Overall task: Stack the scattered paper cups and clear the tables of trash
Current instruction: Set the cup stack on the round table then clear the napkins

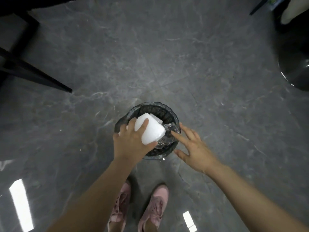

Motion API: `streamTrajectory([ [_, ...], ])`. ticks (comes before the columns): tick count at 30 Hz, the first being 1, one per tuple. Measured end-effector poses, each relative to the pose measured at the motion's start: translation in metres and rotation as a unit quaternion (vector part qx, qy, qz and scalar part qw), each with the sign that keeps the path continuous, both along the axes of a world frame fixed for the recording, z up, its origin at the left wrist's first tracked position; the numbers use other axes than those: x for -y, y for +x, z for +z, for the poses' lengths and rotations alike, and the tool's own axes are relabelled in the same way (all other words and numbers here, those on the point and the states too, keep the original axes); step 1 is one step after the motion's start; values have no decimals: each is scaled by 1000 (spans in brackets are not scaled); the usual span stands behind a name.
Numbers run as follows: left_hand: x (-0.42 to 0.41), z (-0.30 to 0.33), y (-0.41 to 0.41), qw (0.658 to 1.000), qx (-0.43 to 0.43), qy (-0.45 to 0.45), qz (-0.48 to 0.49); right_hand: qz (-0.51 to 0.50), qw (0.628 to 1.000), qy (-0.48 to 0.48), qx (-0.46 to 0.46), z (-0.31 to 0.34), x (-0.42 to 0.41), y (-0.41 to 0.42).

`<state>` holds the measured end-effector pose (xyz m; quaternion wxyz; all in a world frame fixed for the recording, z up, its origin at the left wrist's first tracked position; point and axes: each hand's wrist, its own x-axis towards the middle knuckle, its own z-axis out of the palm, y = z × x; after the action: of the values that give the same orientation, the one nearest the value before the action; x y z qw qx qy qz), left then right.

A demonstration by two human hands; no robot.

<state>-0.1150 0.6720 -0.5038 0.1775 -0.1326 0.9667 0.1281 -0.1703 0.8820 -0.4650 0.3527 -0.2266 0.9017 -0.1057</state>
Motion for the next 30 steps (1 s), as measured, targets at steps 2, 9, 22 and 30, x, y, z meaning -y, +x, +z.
streamTrajectory([
  [2,-8,-9,-7,999,28,22,0,-4,1000,-12,-7,7,-4,1],
  [9,-9,29,-21,996,58,26,-55,-11,1000,19,5,49,-16,-3],
  [22,-93,313,-78,973,-6,66,-222,-180,981,26,-68,291,-88,2],
  [30,-154,478,-57,931,-76,97,-344,-339,925,57,-163,452,-141,88],
])
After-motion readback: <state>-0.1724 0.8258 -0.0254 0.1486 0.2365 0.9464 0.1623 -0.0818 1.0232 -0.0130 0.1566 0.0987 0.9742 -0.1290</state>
